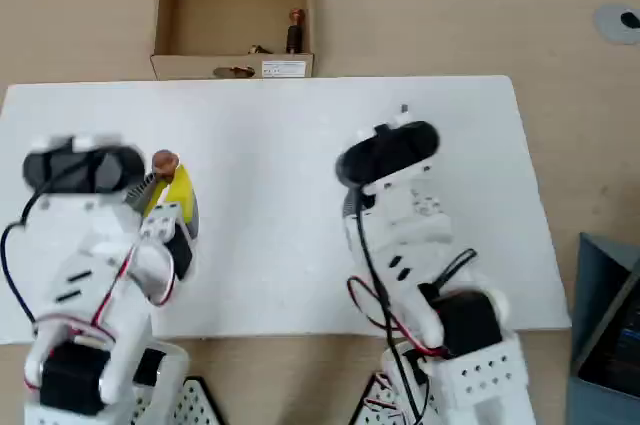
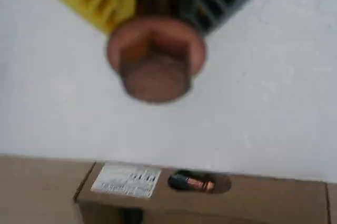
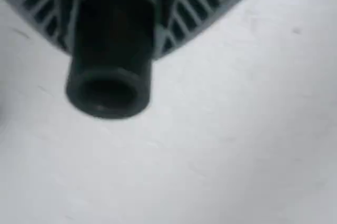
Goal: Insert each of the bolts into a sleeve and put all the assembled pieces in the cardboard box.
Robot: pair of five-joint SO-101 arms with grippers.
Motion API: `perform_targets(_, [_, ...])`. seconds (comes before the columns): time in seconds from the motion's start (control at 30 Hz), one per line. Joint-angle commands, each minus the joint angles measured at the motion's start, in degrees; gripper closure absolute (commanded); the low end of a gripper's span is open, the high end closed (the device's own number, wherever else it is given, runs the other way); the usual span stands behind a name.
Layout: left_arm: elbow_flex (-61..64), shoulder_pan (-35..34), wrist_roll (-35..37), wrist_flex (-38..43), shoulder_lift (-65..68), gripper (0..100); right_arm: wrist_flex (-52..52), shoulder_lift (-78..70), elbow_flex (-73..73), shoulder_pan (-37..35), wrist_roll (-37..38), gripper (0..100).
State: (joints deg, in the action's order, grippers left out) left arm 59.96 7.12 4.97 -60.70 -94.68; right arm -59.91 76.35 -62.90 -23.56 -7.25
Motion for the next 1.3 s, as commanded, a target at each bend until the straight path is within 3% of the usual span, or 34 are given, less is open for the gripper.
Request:
perform_targets(0.0, [4.6, 0.5, 2.2, 1.6, -9.0, 100, 5.9, 0.3, -1.7, -4.5, -0.7, 98.9])
perform_targets(0.37, [5.5, 2.5, 16.4, 3.5, -9.7, 100, 18.5, 0.3, -6.6, -9.4, -0.6, 98.9])
perform_targets(0.67, [5.5, 9.8, 22.4, 5.1, -9.7, 100, 13.2, 12.8, -8.5, -10.1, -0.4, 98.9])
perform_targets(0.97, [5.0, 10.1, 26.5, 5.4, -9.7, 100, 6.4, 30.9, -16.7, -14.3, 5.1, 98.9])
perform_targets(1.27, [5.0, 10.3, 26.8, 16.7, -9.6, 100, 3.6, 35.7, -20.2, -21.2, 10.2, 98.9])
